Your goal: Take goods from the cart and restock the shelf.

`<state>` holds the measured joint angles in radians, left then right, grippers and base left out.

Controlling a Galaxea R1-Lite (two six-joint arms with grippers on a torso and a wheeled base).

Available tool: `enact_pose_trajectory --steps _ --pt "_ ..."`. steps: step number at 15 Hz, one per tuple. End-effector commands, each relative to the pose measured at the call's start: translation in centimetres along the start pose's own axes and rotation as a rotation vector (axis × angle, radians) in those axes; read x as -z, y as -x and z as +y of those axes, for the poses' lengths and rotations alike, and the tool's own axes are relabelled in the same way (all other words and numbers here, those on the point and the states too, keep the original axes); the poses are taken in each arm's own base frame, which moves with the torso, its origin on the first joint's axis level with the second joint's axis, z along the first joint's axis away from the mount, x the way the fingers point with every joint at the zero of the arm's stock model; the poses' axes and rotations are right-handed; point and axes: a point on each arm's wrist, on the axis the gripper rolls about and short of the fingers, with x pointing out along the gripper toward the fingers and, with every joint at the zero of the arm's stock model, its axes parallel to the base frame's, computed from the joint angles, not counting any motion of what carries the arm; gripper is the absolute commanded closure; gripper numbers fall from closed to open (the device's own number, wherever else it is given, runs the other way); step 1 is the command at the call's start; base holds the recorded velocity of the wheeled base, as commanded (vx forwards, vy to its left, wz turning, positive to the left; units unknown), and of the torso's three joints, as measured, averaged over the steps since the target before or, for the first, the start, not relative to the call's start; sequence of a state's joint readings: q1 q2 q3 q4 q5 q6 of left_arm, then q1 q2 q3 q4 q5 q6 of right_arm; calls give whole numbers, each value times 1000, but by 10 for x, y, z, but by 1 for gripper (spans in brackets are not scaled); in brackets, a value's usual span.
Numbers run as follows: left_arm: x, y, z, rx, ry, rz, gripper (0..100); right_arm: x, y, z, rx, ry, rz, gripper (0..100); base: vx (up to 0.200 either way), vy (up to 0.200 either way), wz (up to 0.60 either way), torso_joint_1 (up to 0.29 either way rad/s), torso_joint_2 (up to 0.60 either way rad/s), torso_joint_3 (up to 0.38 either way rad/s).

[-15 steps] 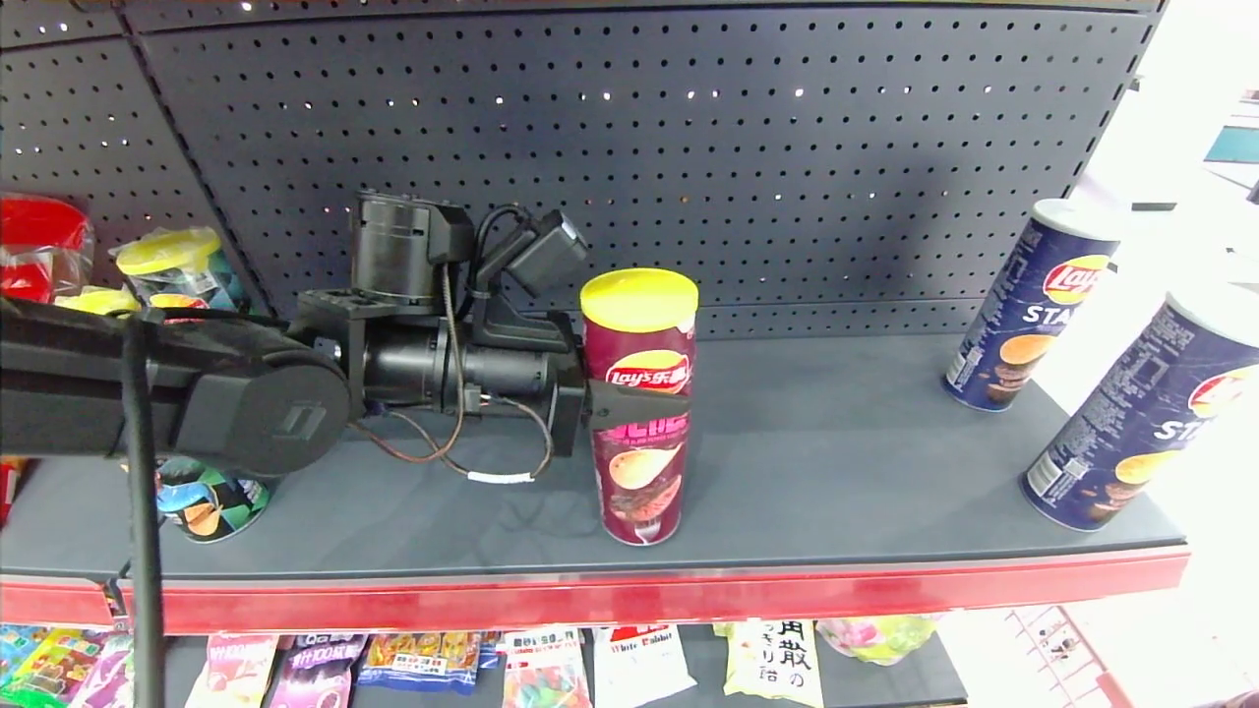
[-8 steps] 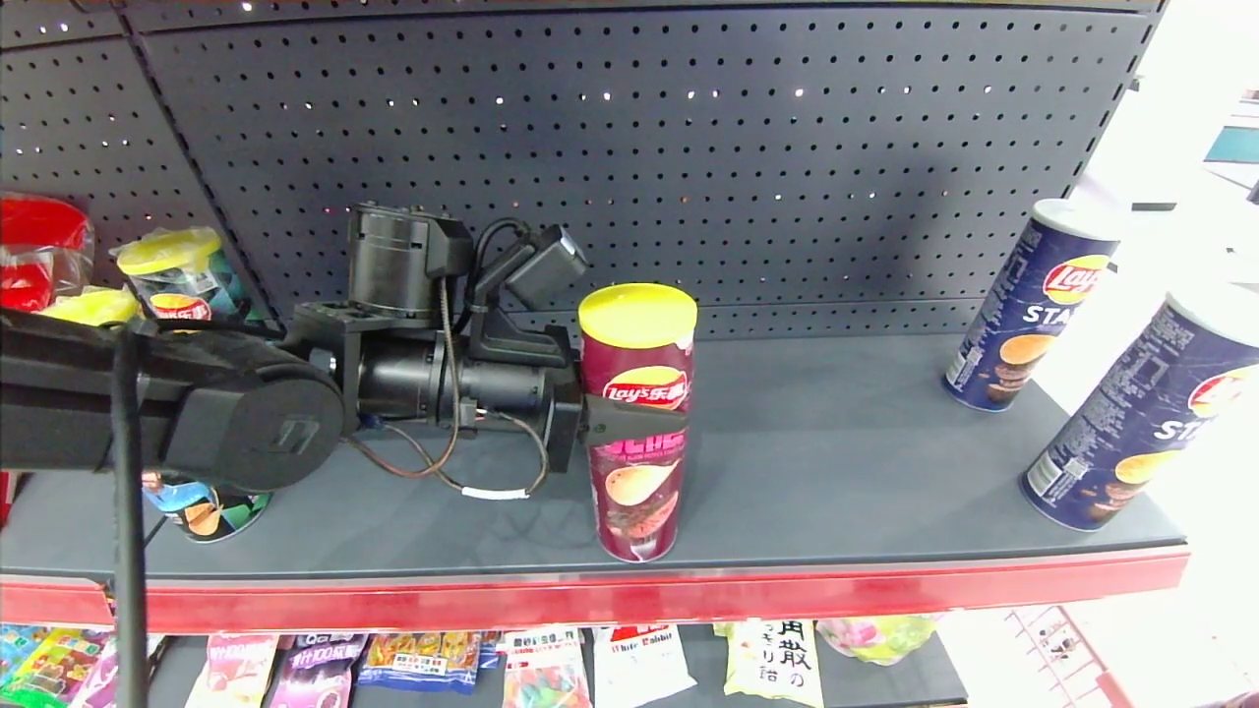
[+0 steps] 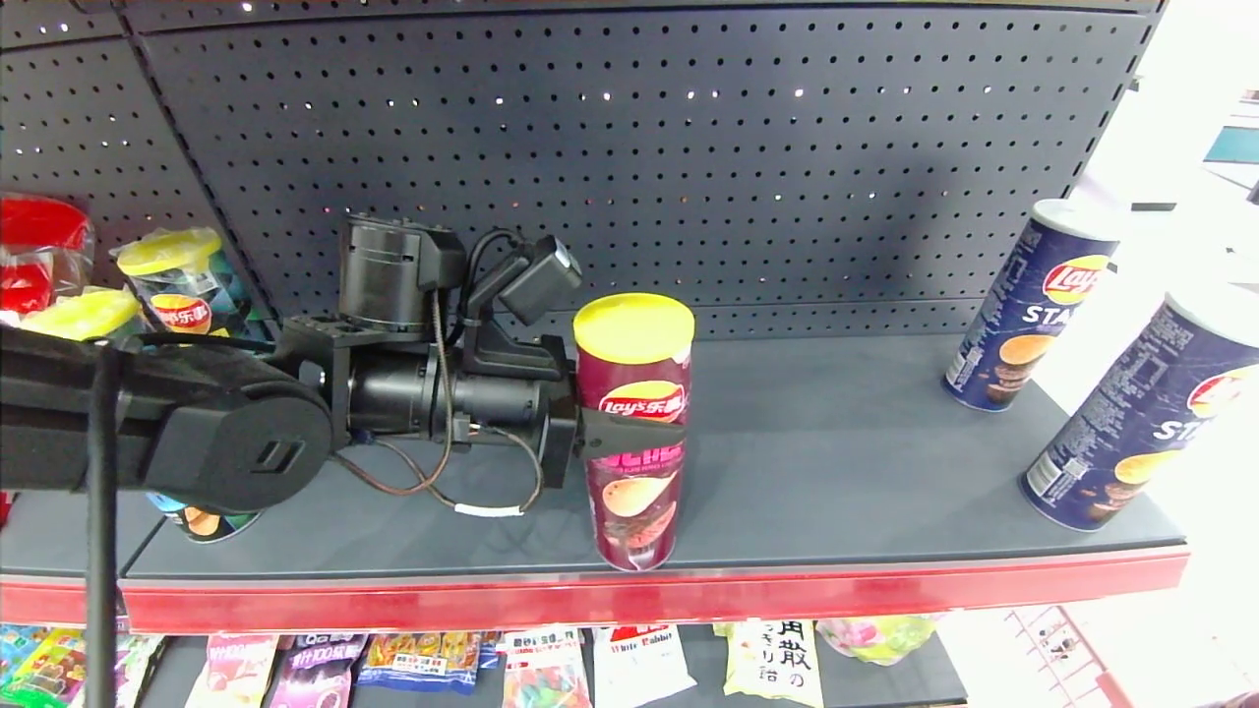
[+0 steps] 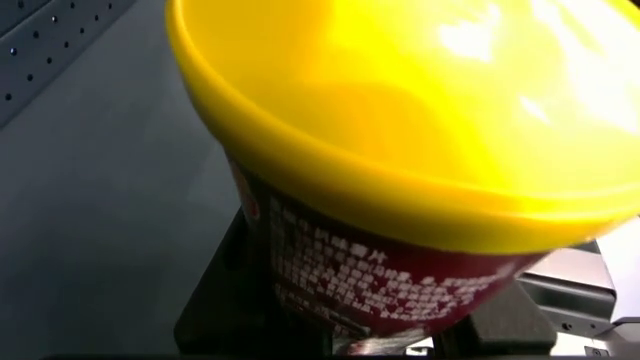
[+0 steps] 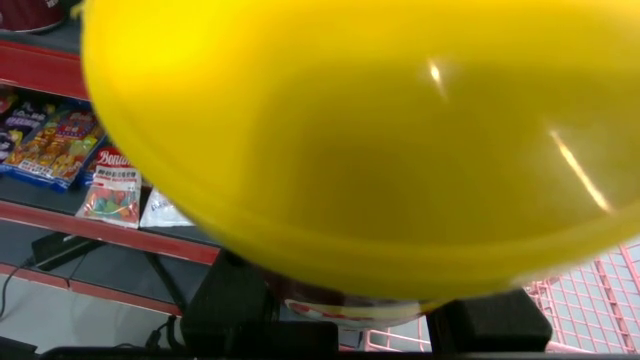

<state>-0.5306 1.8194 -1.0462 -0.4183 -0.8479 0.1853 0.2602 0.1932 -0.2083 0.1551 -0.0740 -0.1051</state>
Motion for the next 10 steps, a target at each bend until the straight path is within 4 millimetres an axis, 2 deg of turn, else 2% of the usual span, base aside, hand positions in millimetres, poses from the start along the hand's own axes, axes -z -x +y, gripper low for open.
enact_pose_trajectory --steps 1,5,6,10 --pt "2 1 -2 0 7 7 100 0 0 0 -1 1 1 100 0 0 0 0 0 0" --pt "5 3 -5 1 11 10 100 0 0 0 -1 1 1 100 0 0 0 0 0 0" --pt "5 4 -6 2 6 6 0 0 0 0 -1 1 1 100 0 0 0 0 0 0" --pt "3 11 -14 -1 12 2 0 -1 0 0 -3 1 1 100 0 0 0 0 0 0"
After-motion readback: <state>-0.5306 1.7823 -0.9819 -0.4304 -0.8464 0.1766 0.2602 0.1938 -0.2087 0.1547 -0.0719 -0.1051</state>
